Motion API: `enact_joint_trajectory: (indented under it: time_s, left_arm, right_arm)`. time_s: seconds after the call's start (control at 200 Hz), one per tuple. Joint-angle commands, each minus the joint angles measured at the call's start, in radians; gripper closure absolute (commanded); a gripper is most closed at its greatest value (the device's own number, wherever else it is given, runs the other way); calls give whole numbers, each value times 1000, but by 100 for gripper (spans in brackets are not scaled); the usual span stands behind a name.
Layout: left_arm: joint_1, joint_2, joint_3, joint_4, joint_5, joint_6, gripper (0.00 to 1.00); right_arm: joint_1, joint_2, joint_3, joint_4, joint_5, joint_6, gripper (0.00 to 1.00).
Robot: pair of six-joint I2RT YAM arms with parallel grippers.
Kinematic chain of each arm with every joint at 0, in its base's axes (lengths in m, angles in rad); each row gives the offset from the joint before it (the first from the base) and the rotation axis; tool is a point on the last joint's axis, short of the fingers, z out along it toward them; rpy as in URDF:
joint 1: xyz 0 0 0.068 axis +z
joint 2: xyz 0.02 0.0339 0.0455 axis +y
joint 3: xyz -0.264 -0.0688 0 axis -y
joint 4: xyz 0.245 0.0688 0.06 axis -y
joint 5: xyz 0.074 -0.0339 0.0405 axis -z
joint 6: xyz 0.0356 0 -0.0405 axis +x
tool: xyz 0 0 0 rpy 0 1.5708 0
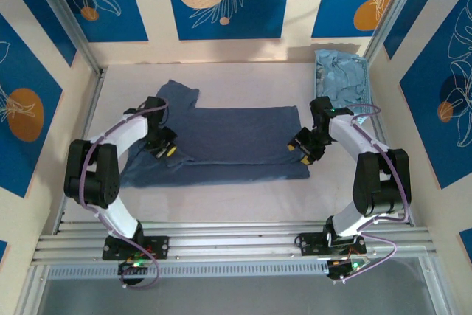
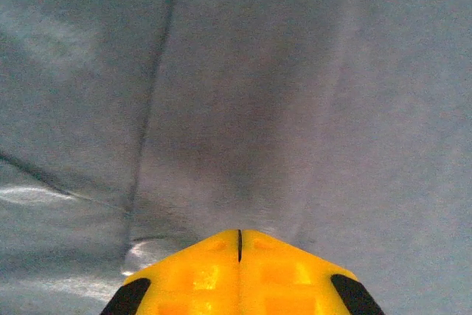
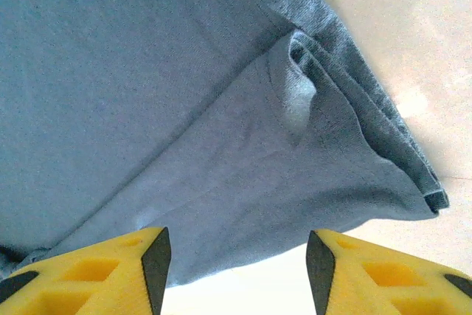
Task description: Fold and stack the t-shirts
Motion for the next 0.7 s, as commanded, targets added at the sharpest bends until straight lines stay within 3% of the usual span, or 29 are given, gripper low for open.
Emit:
enact_joint_trajectory:
  time_s: [0.0, 0.105, 0.185, 0.245, 0.43, 0.525, 0.695]
  left_arm:
    - [-25, 30, 86, -83, 2, 57, 100]
    - [-35, 29, 103, -187, -31, 73, 100]
    - [-31, -17, 28, -169, -33, 60, 74]
    - [-18, -36, -30, -137, -16, 45, 65]
    - [14, -32, -116, -27, 32, 2, 56]
    - [23, -16, -132, -5, 47, -5, 56]
    - [27, -9, -157, 30, 40, -13, 59]
  right_arm:
    - [-12, 11, -12, -11, -2, -2, 46]
    - [-17, 15, -1, -14, -3, -4, 46]
    - [-18, 15, 6, -13, -8, -4, 46]
    - [-15, 15, 10, -14, -12, -4, 45]
    - [-7, 11, 3, 49, -117, -30, 42]
    - [6, -16, -34, 173, -254, -34, 41]
    - [32, -55, -52, 226, -296, -19, 38]
